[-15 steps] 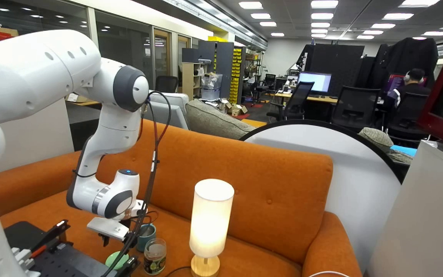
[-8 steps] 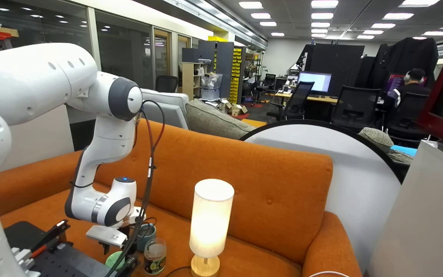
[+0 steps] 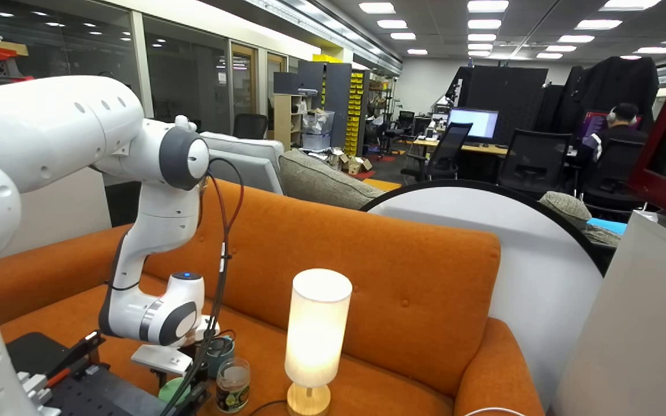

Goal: Cover the glass container with the green lid

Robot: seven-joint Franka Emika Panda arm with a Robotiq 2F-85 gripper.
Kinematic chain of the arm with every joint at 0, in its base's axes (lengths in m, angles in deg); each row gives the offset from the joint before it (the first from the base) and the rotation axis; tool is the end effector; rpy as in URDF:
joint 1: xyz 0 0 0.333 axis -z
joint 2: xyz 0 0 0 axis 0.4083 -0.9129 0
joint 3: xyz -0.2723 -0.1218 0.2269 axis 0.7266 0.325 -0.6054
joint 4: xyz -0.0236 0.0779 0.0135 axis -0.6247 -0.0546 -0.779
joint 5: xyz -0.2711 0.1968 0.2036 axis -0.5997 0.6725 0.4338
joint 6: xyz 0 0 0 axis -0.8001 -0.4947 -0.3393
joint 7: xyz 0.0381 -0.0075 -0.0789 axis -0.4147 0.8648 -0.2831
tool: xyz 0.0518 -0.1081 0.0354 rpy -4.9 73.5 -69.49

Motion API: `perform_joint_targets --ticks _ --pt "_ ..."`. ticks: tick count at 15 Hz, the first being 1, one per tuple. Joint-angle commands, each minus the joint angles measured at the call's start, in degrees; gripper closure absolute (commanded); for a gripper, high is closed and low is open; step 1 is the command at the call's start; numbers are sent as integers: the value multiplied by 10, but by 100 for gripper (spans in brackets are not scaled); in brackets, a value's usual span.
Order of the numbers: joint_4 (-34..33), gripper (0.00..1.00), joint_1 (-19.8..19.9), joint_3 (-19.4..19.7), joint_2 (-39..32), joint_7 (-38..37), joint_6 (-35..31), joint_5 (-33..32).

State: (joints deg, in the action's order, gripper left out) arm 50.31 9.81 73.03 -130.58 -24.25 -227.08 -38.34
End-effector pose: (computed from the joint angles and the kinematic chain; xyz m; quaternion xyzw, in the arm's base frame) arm 0.4442 0.1710 -0.1930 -0.9893 -0.1235 0.0695 0.0341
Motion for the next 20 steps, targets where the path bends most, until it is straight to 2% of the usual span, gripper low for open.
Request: perform_joint_targets --ticks 1,19,20 --pt "-26 0 -10 5 -15 -3 20 3" --pt "-47 0 -8 -1 -28 -1 45 0" --pt "-47 5 -6 -3 -28 1 46 -1"
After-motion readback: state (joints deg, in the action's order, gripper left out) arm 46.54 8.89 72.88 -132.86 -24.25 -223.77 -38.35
